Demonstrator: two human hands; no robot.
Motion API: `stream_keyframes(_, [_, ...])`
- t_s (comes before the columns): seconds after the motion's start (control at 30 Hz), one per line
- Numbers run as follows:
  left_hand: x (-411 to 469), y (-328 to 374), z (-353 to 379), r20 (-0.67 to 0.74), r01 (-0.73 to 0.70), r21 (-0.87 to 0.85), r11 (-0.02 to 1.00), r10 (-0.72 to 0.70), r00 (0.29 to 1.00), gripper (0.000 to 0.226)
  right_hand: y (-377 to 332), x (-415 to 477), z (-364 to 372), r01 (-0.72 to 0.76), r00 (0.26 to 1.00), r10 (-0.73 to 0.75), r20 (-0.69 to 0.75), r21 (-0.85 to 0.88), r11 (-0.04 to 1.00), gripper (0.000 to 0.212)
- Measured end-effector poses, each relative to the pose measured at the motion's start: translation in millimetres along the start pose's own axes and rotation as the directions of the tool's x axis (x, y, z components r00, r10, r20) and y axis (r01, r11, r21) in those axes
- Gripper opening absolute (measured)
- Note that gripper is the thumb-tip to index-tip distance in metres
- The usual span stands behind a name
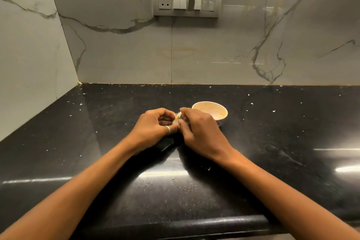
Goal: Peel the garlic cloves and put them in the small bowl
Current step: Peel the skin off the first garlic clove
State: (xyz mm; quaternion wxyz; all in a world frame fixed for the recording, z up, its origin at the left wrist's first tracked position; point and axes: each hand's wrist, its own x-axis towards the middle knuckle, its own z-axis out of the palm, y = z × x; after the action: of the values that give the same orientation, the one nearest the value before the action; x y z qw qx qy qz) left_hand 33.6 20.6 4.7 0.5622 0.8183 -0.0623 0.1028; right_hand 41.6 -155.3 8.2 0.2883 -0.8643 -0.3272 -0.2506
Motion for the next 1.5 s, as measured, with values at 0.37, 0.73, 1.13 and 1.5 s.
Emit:
stream_keyframes(0.37, [-1.1,1.4,-5.6,0.088,0.09,-0.199,0.976,-0.074,0.993,0.032,13.9,5.7,10.2,-0.346,0.938,0.309,0.158,0.35,0.871,0.017])
stream_keyframes(0.73, [-8.1,10.9,-6.4,0.149,0.092,-0.196,0.976,-0.063,0.987,0.034,8.1,5.4,4.3,-0.339,0.94,0.325,0.102,0.374,0.863,0.011])
stream_keyframes(1.13, [-10.6,11.9,-7.3,0.161,0.06,-0.156,0.986,-0.035,0.986,0.028,8.5,4.7,4.1,-0.318,0.948,0.305,0.095,0.371,0.873,0.017])
stream_keyframes(1.5, [-11.1,11.6,-6.3,0.044,0.041,-0.02,0.999,-0.04,0.998,0.014,10.0,3.8,7.0,-0.306,0.952,0.287,0.107,0.354,0.884,0.011])
